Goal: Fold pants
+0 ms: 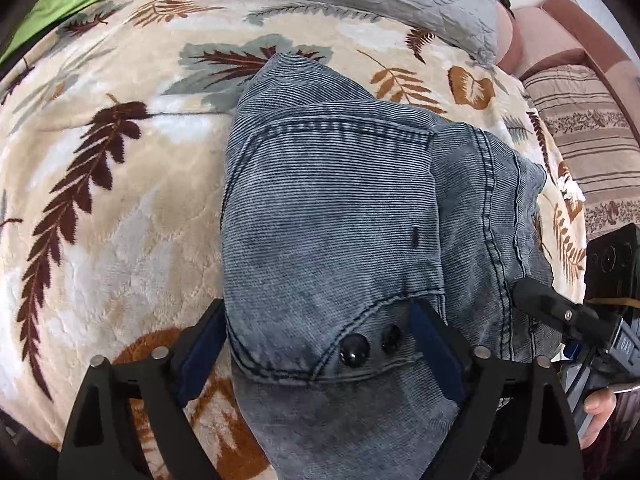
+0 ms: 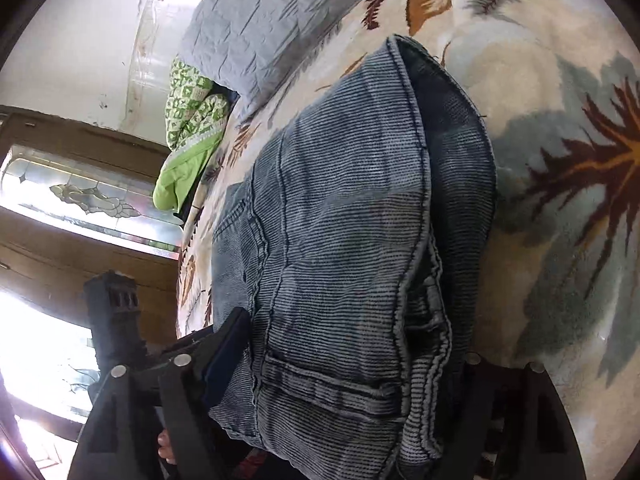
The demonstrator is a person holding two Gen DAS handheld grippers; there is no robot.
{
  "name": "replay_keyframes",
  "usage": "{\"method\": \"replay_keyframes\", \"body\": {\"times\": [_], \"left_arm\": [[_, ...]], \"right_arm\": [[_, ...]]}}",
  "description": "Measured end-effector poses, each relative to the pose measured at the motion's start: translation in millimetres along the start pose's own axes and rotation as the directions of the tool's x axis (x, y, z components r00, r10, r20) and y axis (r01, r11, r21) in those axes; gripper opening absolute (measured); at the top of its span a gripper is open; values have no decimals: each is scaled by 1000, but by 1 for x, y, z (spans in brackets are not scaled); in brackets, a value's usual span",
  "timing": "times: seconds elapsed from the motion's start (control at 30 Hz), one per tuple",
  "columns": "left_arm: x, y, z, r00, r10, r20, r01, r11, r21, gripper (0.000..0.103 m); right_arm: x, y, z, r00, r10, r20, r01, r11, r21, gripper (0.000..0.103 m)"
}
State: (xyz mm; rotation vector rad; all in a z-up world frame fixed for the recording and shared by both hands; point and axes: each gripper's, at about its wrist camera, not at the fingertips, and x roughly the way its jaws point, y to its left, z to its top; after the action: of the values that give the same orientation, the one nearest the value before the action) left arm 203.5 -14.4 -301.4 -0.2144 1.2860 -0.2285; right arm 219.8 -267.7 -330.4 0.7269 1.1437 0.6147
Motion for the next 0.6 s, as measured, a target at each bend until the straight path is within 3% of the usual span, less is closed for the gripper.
{"method": "replay_keyframes", "body": {"times": [0.1,0.17,0.23,0.4,0.6], "left_arm": [[-3,-2,-4,999,-1,36,-1,999,34,90],[-7,-2,-7,998,-25,49,23,999,39,79],[-13,-5,-9,998,-16,64,13,999,50,62],[-31,-4,-8,996,-26,86,22,999,39,41],[-60,-11,-7,991,-44,123,38,998,54,37]], "right_arm": [[-1,2,-2,1000,-19,2,19,999,-34,79],[-1,4,-3,999,-47,3,47,998,-41,69],[-6,2,-6,998,-62,15,63,997,-51,62],[-11,19,-13,995,-88,56,94,990,-101,55],[-23,33,-21,993,-73,94,87,984,-156,48]]}}
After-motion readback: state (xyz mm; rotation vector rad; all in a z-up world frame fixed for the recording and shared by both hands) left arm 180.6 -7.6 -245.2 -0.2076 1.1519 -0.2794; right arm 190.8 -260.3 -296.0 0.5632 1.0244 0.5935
